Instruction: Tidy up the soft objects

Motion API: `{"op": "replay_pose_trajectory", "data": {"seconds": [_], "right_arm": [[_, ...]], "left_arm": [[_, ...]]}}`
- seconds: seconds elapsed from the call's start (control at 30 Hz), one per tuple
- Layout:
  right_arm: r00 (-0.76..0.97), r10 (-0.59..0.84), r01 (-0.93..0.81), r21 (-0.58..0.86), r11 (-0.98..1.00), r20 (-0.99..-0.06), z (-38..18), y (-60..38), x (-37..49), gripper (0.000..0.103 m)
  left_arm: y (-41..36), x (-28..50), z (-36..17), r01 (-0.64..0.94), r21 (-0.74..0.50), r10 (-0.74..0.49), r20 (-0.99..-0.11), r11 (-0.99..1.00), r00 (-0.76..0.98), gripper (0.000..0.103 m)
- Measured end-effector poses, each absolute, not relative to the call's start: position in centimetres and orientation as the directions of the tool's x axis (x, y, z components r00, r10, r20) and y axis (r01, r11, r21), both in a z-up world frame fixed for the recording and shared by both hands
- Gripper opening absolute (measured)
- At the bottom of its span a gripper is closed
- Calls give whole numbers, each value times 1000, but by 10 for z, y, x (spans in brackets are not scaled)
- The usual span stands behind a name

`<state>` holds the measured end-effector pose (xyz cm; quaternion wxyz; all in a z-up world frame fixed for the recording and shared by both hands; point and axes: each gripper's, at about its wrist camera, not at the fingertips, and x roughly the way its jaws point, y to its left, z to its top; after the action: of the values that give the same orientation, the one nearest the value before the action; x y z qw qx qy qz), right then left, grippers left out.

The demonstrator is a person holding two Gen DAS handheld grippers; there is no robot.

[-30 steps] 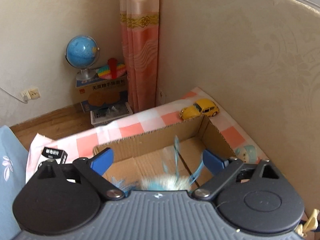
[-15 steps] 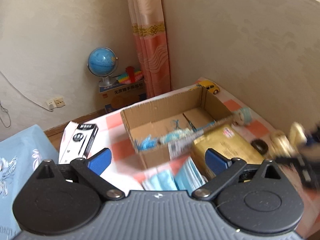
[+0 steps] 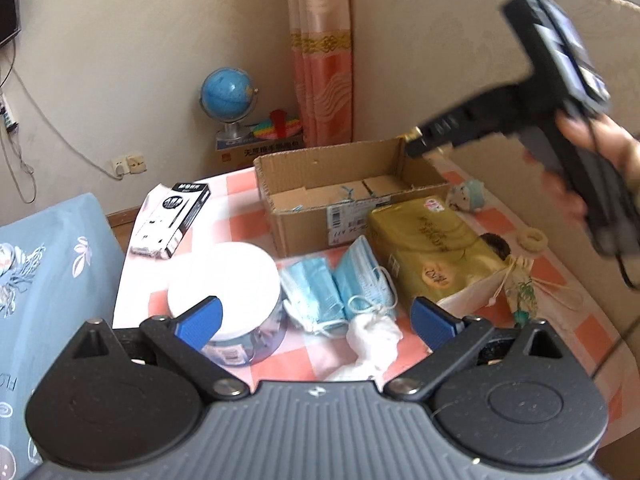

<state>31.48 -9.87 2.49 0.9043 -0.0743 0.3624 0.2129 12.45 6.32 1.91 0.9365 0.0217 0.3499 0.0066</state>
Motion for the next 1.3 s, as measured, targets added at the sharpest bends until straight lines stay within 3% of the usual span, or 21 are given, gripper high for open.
{"op": "replay_pose_trajectory", "data": {"seconds": [0.07, 0.1, 0.13, 0.17, 0.2, 0.27, 0.73, 1.07, 1.3], "right_arm": [[639, 324, -435, 19, 900, -698, 23, -92, 331, 49], [641, 318, -430, 16, 903, -698, 22, -89, 339, 63], [645, 309, -423, 10, 906, -699, 21, -87, 346, 84], [647, 300, -416, 4, 909, -701, 20, -85, 351, 92], [653, 298, -412, 3, 911, -696, 19, -84, 353, 99], [670, 301, -405, 5, 914, -679, 21, -86, 353, 103], [681, 356, -435, 38, 900, -640, 21, -123, 270, 103], [674, 333, -385, 71, 920, -660, -19, -162, 210, 103], [627, 344, -381, 110, 918, -699, -48, -172, 214, 103]], "left_arm": [[65, 124, 16, -6, 47, 35, -659, 999, 752, 100], [66, 125, 16, -12, 45, 39, -660, 999, 750, 100], [66, 124, 15, -13, 43, 39, -661, 999, 749, 100], [67, 125, 14, -14, 40, 37, -663, 999, 748, 100], [68, 124, 13, -16, 40, 38, -665, 999, 746, 100], [69, 123, 13, -17, 42, 40, -665, 999, 746, 100], [66, 117, 9, -6, 23, 20, -681, 1000, 732, 100], [62, 113, -2, 2, 25, 16, -707, 1000, 707, 100], [58, 112, -4, 8, 27, 14, -715, 1000, 699, 100]]}}
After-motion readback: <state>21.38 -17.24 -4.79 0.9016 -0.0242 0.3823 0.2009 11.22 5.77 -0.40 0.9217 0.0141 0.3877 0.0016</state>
